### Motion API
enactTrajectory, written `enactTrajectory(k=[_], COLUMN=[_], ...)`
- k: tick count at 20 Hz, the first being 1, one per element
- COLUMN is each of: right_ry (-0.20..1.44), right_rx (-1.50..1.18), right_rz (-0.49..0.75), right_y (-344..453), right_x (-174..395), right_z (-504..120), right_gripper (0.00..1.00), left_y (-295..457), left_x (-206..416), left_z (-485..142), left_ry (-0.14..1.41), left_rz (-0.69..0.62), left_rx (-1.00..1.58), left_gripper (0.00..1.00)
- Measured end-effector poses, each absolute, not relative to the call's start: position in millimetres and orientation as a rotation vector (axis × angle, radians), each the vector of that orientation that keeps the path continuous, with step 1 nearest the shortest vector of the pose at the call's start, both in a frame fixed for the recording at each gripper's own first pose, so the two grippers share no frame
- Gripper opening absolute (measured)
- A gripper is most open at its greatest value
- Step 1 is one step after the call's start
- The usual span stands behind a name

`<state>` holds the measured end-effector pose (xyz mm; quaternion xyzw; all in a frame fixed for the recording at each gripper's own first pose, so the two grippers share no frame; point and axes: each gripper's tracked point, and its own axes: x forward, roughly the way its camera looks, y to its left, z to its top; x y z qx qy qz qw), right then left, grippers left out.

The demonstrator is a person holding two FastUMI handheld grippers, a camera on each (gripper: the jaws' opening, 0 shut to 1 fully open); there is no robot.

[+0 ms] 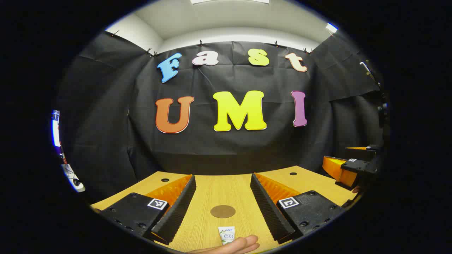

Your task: Put the toothbrush and toothpaste on the desktop into the cup, then pick up the cup and place it on the coaster on the desktop.

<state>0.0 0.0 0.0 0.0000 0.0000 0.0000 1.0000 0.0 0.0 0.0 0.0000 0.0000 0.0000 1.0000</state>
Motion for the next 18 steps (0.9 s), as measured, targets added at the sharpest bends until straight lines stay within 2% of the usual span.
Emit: enactTrajectory(k=[2,3,4,7,12,13,18], right_ry=[-0.006,-0.007,-0.008,-0.011,-0.016,-0.010,0.028], right_rx=[0.000,-0.002,-0.008,-0.017,-0.013,-0.011,-0.015], right_rz=[0.014,0.013,0.012,0.013,-0.002,0.001,0.015], right_y=[7,8,8,11,8,9,13], right_x=[-4,-6,-5,-8,-10,-9,0], right_z=[-1,-2,-1,0,1,0,-12], right_gripper=[0.98,0.95,0.98,0.96,0.98,0.95,0.98], left_y=[3,4,7,9,10,10,12], left_x=[-1,0,0,1,6,7,7], left_z=[2,3,4,1,-9,-9,-10], left_ry=[-0.008,-0.013,-0.014,-0.002,0.033,0.035,0.034], left_rz=[0.004,0.007,0.013,0.023,0.026,0.026,0.029], left_rx=[0.011,0.016,0.019,0.011,-0.011,-0.011,-0.002], left_gripper=[0.98,0.98,0.98,0.98,0.98,0.98,0.98])
